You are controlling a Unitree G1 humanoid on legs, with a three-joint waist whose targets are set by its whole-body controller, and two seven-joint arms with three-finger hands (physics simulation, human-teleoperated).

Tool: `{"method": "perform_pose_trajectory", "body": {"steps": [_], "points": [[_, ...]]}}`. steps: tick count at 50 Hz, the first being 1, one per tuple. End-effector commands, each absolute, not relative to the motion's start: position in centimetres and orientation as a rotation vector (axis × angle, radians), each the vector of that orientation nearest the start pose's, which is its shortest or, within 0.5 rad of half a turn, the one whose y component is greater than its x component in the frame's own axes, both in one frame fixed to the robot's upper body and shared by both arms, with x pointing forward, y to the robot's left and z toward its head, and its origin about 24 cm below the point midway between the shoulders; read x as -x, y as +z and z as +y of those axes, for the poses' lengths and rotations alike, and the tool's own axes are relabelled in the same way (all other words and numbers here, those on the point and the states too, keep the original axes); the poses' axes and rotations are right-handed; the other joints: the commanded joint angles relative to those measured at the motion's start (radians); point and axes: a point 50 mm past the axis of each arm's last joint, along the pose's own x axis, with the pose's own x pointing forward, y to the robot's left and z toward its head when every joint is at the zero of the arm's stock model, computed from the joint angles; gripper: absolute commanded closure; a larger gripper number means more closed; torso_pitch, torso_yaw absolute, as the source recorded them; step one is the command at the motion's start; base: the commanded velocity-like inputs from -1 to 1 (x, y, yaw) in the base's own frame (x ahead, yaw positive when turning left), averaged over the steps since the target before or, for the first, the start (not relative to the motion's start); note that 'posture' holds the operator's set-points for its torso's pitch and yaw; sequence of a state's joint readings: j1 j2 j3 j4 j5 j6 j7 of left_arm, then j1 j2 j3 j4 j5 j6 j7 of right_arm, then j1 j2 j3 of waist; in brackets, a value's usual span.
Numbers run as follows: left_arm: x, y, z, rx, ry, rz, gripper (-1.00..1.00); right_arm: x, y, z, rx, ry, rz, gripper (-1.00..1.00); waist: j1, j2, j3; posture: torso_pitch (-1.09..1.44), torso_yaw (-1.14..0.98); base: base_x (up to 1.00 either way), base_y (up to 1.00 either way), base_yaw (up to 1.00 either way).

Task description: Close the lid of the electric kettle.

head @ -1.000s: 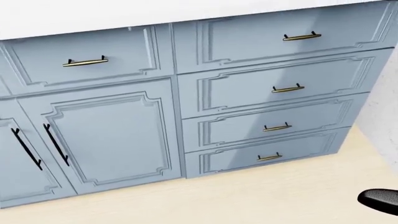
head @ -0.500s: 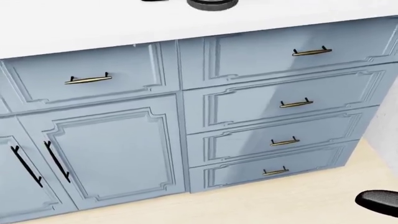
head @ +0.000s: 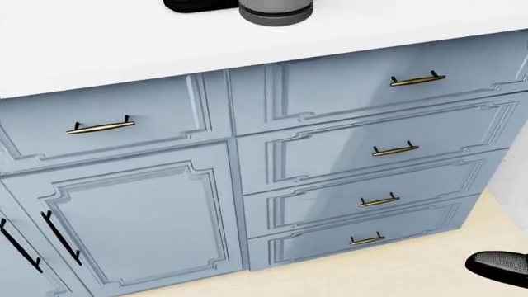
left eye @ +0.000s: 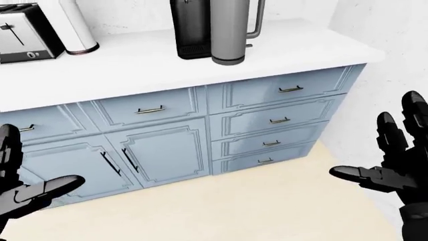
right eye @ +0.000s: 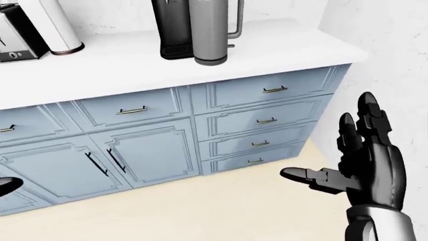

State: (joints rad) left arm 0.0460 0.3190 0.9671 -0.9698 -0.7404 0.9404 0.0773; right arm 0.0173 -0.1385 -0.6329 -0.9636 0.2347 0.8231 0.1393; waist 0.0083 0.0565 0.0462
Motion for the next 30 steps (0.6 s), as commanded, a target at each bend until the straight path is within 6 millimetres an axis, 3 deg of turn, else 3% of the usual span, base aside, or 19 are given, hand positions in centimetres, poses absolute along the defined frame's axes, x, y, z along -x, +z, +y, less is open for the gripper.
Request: {"method": "perform_pose_trajectory", "body": {"steps": [1, 5, 7, 8, 10, 11, 13, 17, 19, 21, 22, 23, 24, 26, 30], "points": [[-14.19, 22.21, 27.98, 0.005, 0.37, -0.311, -1.0, -16.72, 20.03, -25.09, 0.101, -0.31, -0.277, -1.0, -0.003, 0.001, -0.011, 0.0, 0.0, 0.17, 0.0, 0.0], [-14.34, 22.09, 27.98, 0.004, 0.368, -0.31, -1.0, -16.67, 20.06, -25.1, 0.101, -0.309, -0.278, -1.0, 0.003, -0.038, -0.007, 0.0, 0.0, 0.17, 0.0, 0.0], [-14.41, 22.01, 27.88, 0.003, 0.365, -0.309, -1.0, -16.76, 20.06, -24.87, 0.103, -0.305, -0.276, -1.0, 0.007, -0.073, -0.01, 0.0, 0.0, 0.17, 0.0, 0.0], [-14.37, 22.06, 27.88, 0.003, 0.366, -0.309, -1.0, -16.87, 19.98, -24.83, 0.104, -0.303, -0.275, -1.0, 0.006, -0.103, -0.02, 0.0, 0.0, 0.16, 0.0, 0.0], [-14.18, 22.18, 27.88, 0.004, 0.368, -0.31, -1.0, -16.8, 20.0, -24.82, 0.104, -0.302, -0.276, -1.0, -0.006, -0.084, -0.014, 0.0, 0.0, 0.17, 0.0, 0.0], [-14.15, 22.21, 27.86, 0.004, 0.368, -0.31, -1.0, -16.78, 20.01, -24.84, 0.104, -0.304, -0.275, -1.0, -0.003, -0.094, -0.008, 0.0, 0.0, 0.17, 0.0, 0.0], [-14.14, 22.28, 27.78, 0.004, 0.366, -0.309, -1.0, -16.81, 20.0, -24.87, 0.104, -0.304, -0.276, -1.0, -0.012, -0.085, -0.012, 0.0, 0.0, 0.17, 0.0, 0.0], [-14.15, 22.33, 27.84, 0.004, 0.368, -0.31, -1.0, -16.74, 20.14, -24.82, 0.104, -0.304, -0.276, -1.0, -0.013, -0.05, 0.001, 0.0, 0.0, 0.17, 0.0, 0.0], [-14.28, 22.19, 27.89, 0.004, 0.367, -0.309, -1.0, -16.74, 20.15, -24.85, 0.104, -0.305, -0.277, -1.0, -0.017, -0.021, 0.002, 0.0, 0.0, 0.17, 0.0, 0.0], [-14.4, 22.09, 27.92, 0.003, 0.366, -0.309, -1.0, -16.7, 20.22, -24.8, 0.105, -0.305, -0.277, -1.0, -0.018, 0.039, -0.018, 0.0, 0.0, 0.17, 0.0, 0.0], [-14.41, 22.04, 27.93, 0.004, 0.366, -0.309, -1.0, -16.71, 20.2, -24.79, 0.105, -0.305, -0.276, -1.0, -0.005, 0.004, -0.014, 0.0, 0.0, 0.16, 0.0, 0.0], [-14.38, 22.05, 27.95, 0.004, 0.366, -0.309, -1.0, -16.75, 20.15, -24.8, 0.104, -0.304, -0.277, -1.0, -0.007, 0.017, -0.01, 0.0, 0.0, 0.17, 0.0, 0.0], [-14.37, 22.06, 27.97, 0.004, 0.367, -0.31, -1.0, -16.73, 20.18, -24.79, 0.105, -0.304, -0.277, -1.0, -0.004, 0.017, -0.005, 0.0, 0.0, 0.17, 0.0, 0.0], [-14.37, 22.05, 27.97, 0.004, 0.367, -0.309, -1.0, -16.76, 20.15, -24.81, 0.105, -0.305, -0.278, -1.0, 0.001, 0.002, -0.013, 0.0, 0.0, 0.18, 0.0, 0.0], [-14.35, 22.07, 27.97, 0.004, 0.368, -0.31, -1.0, -16.86, 20.02, -24.83, 0.106, -0.303, -0.276, -1.0, 0.004, -0.035, -0.006, 0.0, 0.0, 0.17, 0.0, 0.0]]}}
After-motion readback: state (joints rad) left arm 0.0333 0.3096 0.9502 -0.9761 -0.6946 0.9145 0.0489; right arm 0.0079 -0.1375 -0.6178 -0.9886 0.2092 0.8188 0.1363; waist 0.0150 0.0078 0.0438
